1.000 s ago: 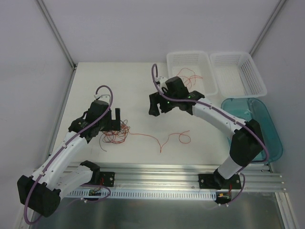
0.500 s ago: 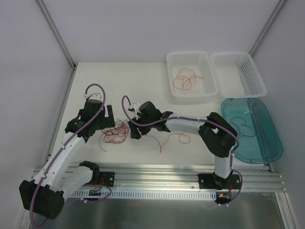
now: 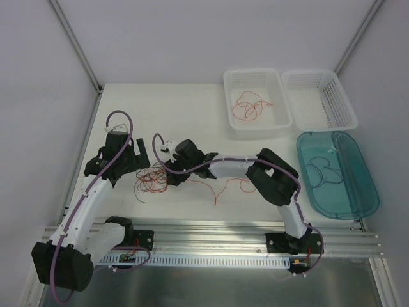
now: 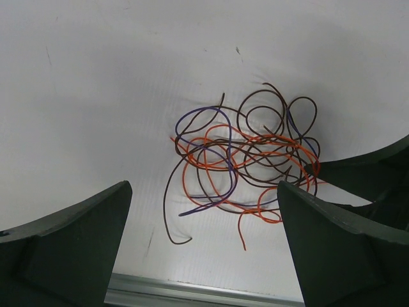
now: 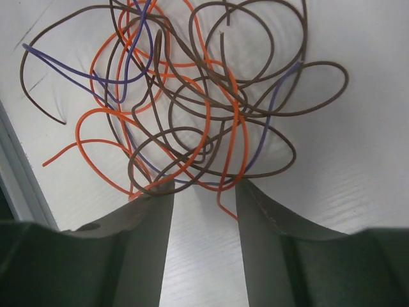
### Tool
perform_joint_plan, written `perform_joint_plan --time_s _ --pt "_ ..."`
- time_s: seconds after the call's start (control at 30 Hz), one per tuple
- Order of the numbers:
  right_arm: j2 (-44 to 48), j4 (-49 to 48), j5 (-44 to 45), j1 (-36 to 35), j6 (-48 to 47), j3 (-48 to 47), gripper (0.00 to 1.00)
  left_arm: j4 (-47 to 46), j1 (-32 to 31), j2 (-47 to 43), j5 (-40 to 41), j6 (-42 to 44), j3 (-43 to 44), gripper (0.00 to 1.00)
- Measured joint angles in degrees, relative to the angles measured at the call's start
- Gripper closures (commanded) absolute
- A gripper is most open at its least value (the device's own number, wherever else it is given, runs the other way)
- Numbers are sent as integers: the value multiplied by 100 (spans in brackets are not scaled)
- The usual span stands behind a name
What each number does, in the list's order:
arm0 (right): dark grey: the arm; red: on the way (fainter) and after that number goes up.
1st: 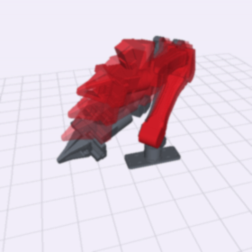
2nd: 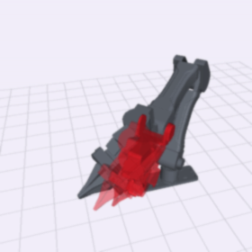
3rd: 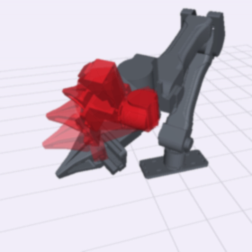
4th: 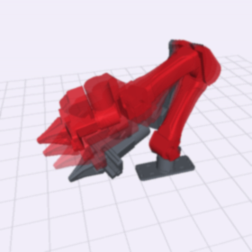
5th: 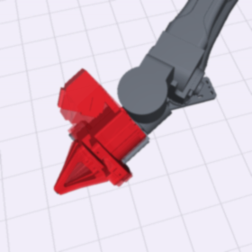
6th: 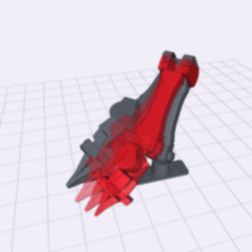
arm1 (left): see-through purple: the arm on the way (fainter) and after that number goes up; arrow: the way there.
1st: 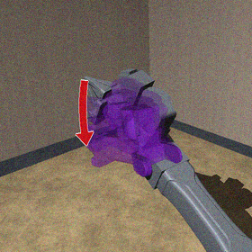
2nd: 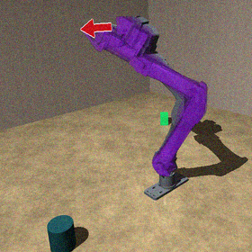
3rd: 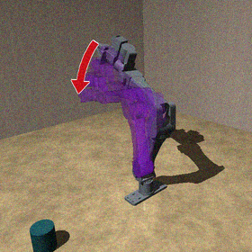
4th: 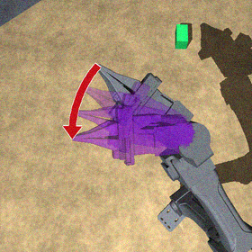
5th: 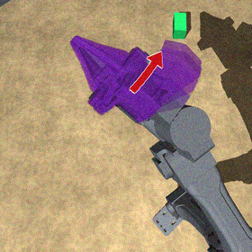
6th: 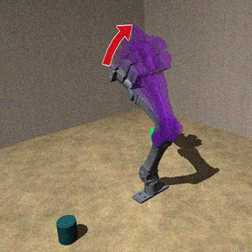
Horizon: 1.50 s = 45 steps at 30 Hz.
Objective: Untangle the cables
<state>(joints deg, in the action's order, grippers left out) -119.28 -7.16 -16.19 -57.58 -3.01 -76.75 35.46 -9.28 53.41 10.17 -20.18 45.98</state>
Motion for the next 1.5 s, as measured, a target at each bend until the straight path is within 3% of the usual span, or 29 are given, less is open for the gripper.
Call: perform_joint_plan --time_s 0.13,0.23,0.6,0.83,1.03,1.3,1.5 --pt "-50 -107 -13 -55 -9 44 85 0 2 42 -96 0 0 1" --pt "76 -378 35 -35 22 396 99 -2 2 101 -170 2 0 1" --pt "1954 9 527 157 -376 2253 99 -59 2 544 -927 -127 0 1" --pt "2323 61 656 155 -483 2734 99 -564 -221 686 -1423 -1132 -426 1" --pt "2385 -28 774 155 -463 2970 99 -872 -1414 857 -925 -2155 -627 4" --pt "2533 -452 817 157 -339 3340 99 -1139 -2310 1764 -184 -3034 -350 8" --pt "2667 -713 852 164 -262 3567 99 -1279 -2686 2428 289 -3366 -76 21"
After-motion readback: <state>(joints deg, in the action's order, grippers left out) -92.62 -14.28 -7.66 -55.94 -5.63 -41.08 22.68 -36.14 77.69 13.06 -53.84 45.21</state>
